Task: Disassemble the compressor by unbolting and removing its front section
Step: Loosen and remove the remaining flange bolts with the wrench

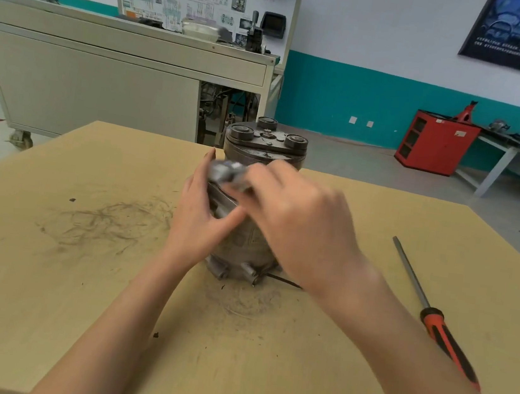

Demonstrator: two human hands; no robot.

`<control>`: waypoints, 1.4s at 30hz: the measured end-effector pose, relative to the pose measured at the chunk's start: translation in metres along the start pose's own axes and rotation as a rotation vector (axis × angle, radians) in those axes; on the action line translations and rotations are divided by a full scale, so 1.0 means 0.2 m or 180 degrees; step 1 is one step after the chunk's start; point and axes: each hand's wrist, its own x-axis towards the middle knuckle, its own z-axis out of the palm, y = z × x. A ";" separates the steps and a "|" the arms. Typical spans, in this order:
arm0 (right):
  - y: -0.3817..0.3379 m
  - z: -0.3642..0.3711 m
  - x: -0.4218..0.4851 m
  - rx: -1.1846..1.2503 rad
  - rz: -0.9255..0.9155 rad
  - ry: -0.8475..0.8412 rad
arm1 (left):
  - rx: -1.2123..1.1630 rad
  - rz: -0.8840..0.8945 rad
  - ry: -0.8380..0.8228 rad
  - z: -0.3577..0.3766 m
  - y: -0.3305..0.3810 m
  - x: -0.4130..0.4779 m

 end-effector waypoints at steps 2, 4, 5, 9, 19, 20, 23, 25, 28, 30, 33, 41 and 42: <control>-0.06 0.02 -0.02 -0.0466 -0.0063 -0.0131 | -0.0233 -0.0087 -0.0021 0.02 -0.03 0.03; -0.10 0.03 -0.05 -0.0659 -0.0058 -0.0196 | -0.0262 -0.0404 0.0007 0.04 -0.07 0.09; -0.10 0.04 -0.06 -0.0690 -0.0044 -0.0197 | -0.0226 -0.0556 0.0017 0.04 -0.08 0.11; -0.11 0.04 -0.11 -0.0669 0.0005 -0.0146 | -0.0608 -0.0521 0.0208 0.04 -0.07 0.09; 0.10 0.12 -0.29 0.2269 0.0761 0.0546 | -0.0002 -0.0111 -0.0062 -0.01 -0.04 0.00; 0.14 0.12 -0.30 0.2961 0.1189 0.0561 | 0.0001 -0.0141 -0.0066 -0.01 -0.03 0.00; 0.26 0.15 -0.25 0.4913 0.2321 0.0652 | 0.0039 -0.0165 -0.0093 -0.01 -0.01 0.00; 0.34 0.18 -0.19 0.5546 0.2839 0.0661 | 0.0036 -0.0187 -0.0089 -0.01 0.00 0.00; 0.43 0.23 -0.13 0.6081 0.3467 0.0348 | 0.0018 -0.0181 -0.0079 -0.01 0.00 0.00; 0.47 0.24 -0.11 0.6204 0.3598 0.0091 | 0.0024 -0.0165 -0.0054 -0.01 0.00 0.00; 0.53 0.19 -0.11 0.6295 0.3326 -0.0027 | 0.0022 -0.0181 -0.0067 -0.01 -0.01 0.00; 0.33 -0.03 0.00 0.2565 0.1987 -0.0260 | 0.0081 -0.0116 -0.0030 -0.01 -0.01 0.00; 0.28 -0.04 0.02 0.2081 0.1694 -0.0317 | 0.0074 -0.0108 -0.0021 -0.01 -0.01 0.00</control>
